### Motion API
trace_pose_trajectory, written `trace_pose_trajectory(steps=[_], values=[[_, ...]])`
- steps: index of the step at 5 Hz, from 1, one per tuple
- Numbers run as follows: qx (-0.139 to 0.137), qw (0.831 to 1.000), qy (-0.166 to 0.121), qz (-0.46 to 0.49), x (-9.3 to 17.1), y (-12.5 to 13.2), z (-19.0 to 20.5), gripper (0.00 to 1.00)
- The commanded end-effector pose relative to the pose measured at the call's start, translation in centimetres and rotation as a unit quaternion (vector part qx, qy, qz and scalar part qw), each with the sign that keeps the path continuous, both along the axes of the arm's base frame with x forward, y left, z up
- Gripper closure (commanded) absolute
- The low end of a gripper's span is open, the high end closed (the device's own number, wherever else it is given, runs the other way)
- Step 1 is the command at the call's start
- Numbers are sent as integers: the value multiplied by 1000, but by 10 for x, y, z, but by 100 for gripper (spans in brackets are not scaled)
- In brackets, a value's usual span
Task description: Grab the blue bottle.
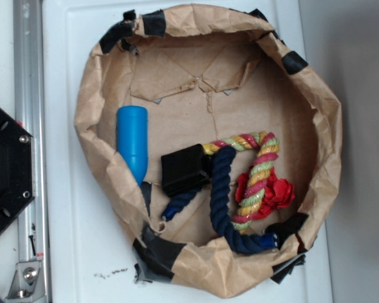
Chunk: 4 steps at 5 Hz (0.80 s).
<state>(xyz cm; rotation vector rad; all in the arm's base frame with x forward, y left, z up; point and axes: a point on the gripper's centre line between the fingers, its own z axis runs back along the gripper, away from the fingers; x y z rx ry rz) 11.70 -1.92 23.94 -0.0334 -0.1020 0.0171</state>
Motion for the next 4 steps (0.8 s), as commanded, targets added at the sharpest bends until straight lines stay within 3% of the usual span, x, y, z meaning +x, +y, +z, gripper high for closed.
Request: trace_pose_trajectory(steps=[1, 3, 4], values=[[0, 1000, 0, 0, 0, 0, 0, 0], [34, 988, -4, 152, 96, 21, -39, 0], [23, 970, 16, 240, 119, 42, -72, 0]])
